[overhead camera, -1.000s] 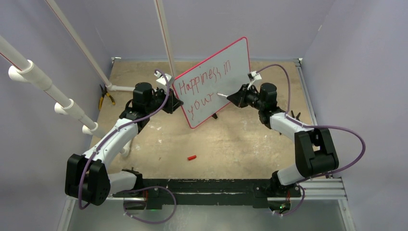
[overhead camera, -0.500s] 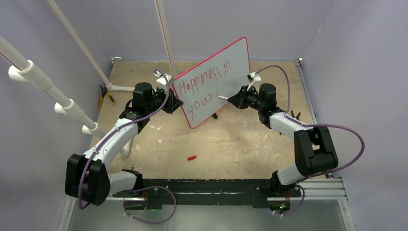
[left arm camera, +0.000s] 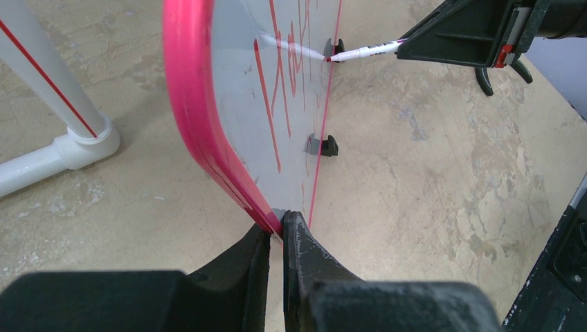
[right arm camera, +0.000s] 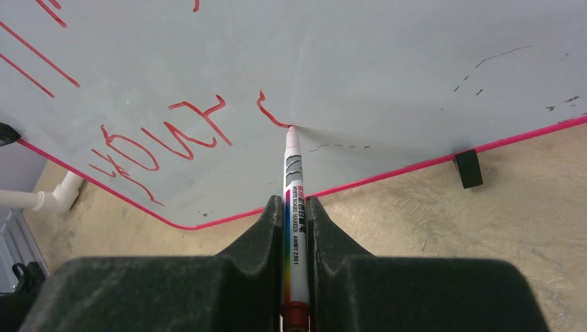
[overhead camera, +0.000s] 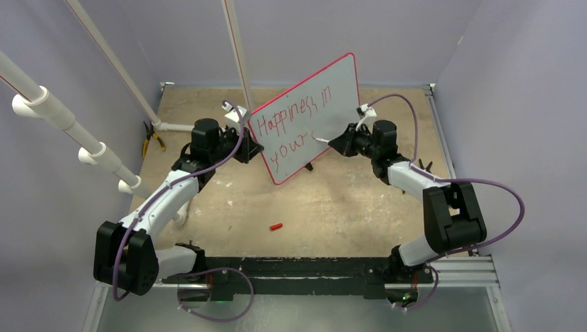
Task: Write a sentence on the whiteboard
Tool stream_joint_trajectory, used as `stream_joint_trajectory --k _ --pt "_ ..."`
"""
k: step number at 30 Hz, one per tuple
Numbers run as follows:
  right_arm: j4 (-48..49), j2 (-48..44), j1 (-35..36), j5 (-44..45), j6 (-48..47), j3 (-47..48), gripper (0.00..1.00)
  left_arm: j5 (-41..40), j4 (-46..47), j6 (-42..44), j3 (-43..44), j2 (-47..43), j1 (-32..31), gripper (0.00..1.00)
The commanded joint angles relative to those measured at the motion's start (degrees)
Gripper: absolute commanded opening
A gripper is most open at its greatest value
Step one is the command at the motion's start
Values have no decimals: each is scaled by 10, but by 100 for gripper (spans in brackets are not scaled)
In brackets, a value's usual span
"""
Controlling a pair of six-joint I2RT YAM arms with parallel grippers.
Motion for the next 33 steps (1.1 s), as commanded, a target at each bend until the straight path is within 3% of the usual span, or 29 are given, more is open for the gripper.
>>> stream_joint_trajectory --k 1,14,23,33 --pt "19 -5 4 37 -1 31 0 9 -17 23 6 7 -13 0" --pt "5 -67 3 49 2 34 0 9 -17 23 5 7 -14 0" --pt "19 -38 3 28 9 70 0 9 -17 23 5 7 -15 0" --pt "19 -20 3 26 8 47 0 9 -17 23 7 7 -15 0"
